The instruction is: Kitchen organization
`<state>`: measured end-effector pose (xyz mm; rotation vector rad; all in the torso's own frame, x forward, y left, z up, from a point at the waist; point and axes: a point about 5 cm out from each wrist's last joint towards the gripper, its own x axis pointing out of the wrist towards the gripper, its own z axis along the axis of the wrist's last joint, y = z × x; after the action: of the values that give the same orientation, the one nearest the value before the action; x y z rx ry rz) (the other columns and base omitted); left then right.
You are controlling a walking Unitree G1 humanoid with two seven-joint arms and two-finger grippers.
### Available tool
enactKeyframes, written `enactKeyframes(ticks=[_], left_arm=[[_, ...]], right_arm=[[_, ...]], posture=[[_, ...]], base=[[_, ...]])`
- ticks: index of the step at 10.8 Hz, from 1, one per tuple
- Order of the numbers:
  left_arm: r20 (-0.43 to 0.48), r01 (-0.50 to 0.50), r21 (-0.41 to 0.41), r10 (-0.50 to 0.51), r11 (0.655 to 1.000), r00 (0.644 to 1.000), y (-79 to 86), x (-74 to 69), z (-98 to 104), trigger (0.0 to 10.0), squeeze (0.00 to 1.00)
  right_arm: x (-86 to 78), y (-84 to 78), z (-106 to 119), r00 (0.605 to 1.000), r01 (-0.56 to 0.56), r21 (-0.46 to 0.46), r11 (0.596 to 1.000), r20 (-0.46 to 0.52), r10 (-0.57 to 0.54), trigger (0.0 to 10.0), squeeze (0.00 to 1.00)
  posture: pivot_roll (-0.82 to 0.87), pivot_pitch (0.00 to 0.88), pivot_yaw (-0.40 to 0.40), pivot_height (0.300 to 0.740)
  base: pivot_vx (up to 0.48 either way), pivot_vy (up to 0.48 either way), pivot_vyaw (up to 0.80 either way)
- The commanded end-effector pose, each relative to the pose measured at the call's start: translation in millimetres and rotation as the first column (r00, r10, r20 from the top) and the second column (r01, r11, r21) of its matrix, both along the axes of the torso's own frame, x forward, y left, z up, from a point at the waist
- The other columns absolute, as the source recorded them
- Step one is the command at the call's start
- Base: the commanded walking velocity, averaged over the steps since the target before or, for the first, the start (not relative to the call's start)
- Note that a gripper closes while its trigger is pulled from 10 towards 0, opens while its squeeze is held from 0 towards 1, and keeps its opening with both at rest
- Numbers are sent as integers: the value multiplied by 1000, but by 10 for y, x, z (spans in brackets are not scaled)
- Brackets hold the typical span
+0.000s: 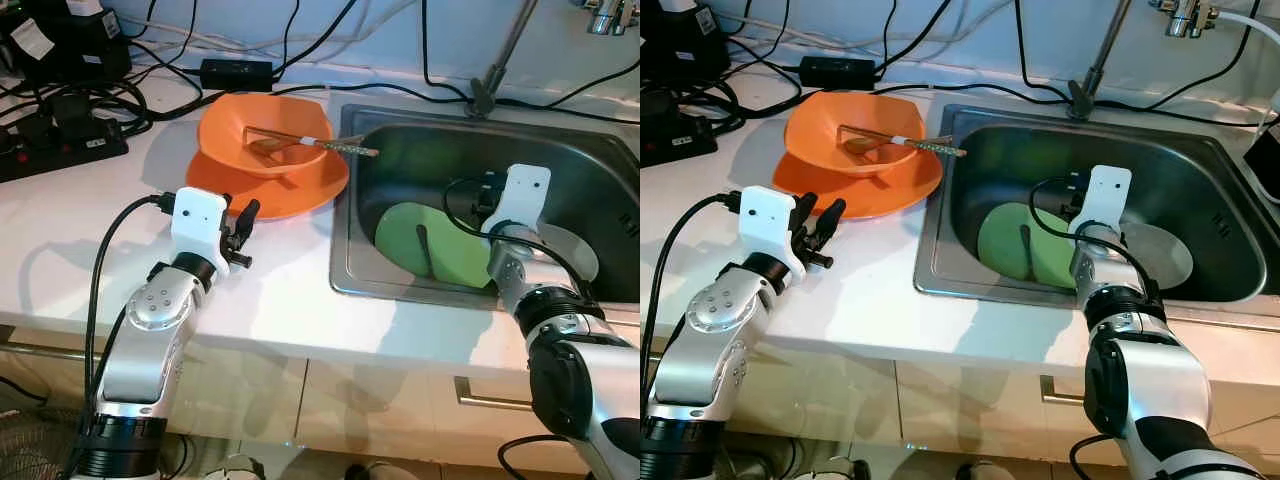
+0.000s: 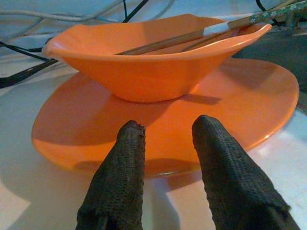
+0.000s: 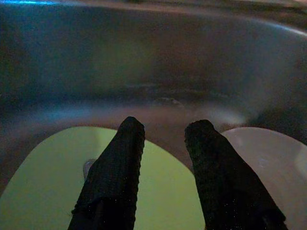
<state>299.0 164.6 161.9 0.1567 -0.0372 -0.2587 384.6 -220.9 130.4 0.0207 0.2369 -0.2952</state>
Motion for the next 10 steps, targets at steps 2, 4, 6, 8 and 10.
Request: enactKeyframes(ticks=[2, 4, 6, 8, 10], left_arm=[[-45, 14, 12, -13, 1000, 999, -45, 54, -101, 10000, 0], [-22, -1, 15, 1, 1000, 1000, -5, 106, -55, 10000, 0], [-21, -6, 14, 6, 1000, 1000, 9, 110, -84, 10000, 0], [-16, -5, 13, 5, 1000, 1000, -9, 108, -79, 10000, 0], [-22, 10, 33, -9, 999, 1000, -13, 65, -124, 10000, 0]], right_arm=[[13, -4, 71, 998, 25, -1, 1000, 64, -25, 10000, 0], [-12, 50, 42, 996, 25, -25, 999, 92, -22, 10000, 0], [-35, 95, 1, 994, 21, -29, 999, 103, -18, 10000, 0], [-42, 117, 1, 993, 15, -32, 999, 118, -12, 10000, 0], [-73, 121, -55, 994, 26, -23, 999, 111, -23, 10000, 0]], posture=[[51, 33, -89, 740], [65, 0, -98, 740], [60, 0, -102, 740], [60, 0, -101, 740], [60, 0, -104, 740]], base=[[0, 0, 0], [0, 0, 0], [0, 0, 0], [0, 0, 0], [0, 0, 0]])
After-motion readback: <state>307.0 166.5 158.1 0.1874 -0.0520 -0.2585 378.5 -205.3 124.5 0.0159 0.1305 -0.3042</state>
